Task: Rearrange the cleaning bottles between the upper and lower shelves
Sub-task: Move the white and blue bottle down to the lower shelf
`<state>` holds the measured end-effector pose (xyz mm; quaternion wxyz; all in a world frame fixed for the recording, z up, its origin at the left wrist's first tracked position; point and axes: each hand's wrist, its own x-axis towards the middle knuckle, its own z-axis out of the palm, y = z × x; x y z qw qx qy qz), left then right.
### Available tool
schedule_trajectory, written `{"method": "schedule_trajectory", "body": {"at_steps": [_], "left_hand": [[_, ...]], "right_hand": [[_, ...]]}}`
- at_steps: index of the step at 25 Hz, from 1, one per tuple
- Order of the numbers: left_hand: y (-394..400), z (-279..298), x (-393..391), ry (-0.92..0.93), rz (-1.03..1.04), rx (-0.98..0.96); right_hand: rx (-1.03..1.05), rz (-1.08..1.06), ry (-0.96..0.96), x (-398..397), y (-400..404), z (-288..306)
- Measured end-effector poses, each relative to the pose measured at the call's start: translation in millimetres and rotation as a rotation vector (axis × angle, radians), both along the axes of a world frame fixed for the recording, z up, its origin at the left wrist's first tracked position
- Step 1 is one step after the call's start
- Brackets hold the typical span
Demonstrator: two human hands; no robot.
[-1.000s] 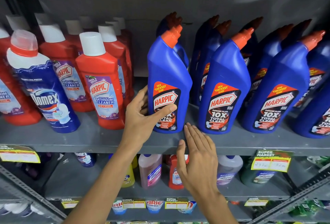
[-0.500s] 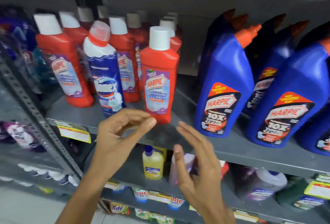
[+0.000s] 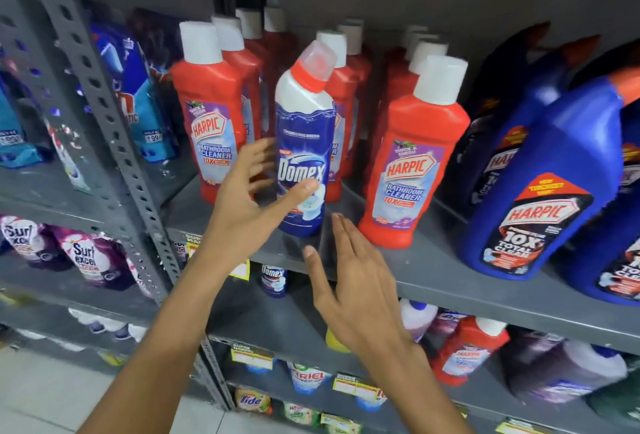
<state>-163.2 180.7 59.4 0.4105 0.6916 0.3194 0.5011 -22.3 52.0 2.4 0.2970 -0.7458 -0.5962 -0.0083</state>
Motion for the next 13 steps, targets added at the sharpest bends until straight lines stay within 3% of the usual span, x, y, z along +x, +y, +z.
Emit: {"method": "schedule_trajectory", "body": {"at_steps": [5, 13], "left_hand": [[29.3, 15.3, -3.6, 0.009, -0.205, -0.09], [-9.8, 14.4, -43.3, -0.125, -0.169, -0.014]], "right_hand": [[0.015, -0.079, -0.181, -12.8, 4.3, -6.1], [0.066, -0.092, -0.263, -10.1, 4.2, -10.8]]}}
